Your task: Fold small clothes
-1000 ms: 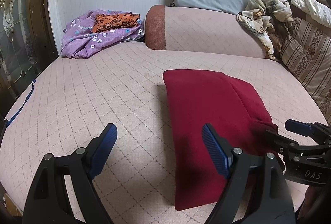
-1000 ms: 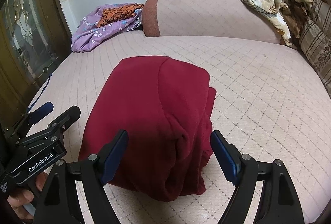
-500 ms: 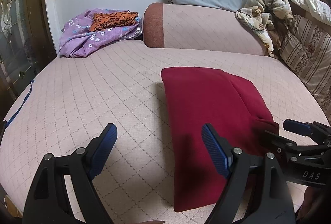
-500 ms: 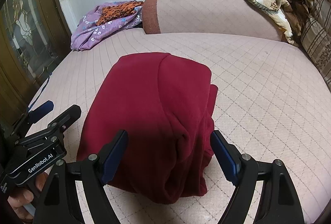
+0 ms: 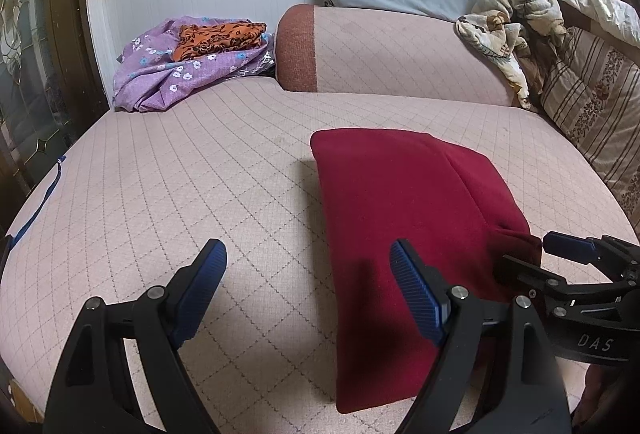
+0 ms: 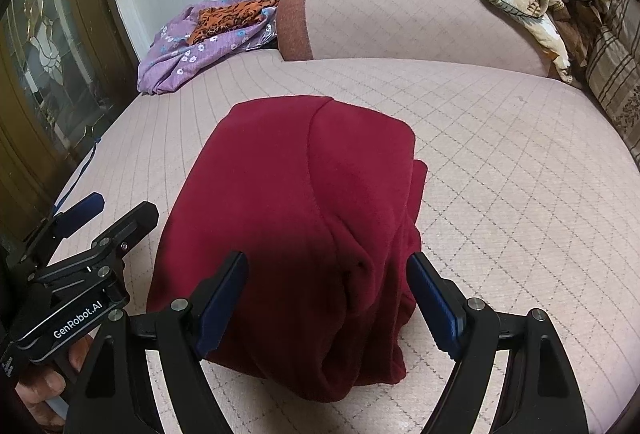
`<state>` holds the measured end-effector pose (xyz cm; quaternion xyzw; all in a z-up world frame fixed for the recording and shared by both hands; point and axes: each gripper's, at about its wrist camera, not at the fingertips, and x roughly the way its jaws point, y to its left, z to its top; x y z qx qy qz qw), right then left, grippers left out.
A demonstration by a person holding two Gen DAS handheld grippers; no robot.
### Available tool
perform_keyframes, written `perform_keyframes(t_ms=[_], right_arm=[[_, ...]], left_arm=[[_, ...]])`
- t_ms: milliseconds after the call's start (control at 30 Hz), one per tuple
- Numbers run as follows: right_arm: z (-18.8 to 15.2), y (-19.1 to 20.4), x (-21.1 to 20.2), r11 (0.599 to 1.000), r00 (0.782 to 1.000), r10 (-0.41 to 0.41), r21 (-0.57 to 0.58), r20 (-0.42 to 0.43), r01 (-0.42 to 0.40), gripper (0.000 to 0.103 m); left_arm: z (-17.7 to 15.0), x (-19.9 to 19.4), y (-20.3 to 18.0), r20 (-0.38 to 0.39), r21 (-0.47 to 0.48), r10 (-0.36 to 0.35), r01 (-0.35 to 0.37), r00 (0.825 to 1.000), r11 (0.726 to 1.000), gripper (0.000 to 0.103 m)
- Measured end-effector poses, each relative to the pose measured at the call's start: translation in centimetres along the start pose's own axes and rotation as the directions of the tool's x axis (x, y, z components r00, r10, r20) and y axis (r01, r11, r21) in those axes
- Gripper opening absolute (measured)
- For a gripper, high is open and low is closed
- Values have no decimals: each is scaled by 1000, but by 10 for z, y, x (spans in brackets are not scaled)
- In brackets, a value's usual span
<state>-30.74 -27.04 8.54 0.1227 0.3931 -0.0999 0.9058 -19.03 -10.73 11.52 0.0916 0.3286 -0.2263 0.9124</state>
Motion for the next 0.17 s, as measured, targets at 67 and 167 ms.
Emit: perform_keyframes(t_ms=[67, 167], right_arm=[[0, 0, 0, 1000, 1000, -1, -1, 0, 1, 83], [1, -1, 1, 1000, 1000, 1, 0, 0, -1, 83]], left_arm=[[0, 0, 0, 5, 4, -1, 1, 1000, 1000, 84], [0, 0, 0, 2, 3, -5, 5, 1000, 1000, 84]])
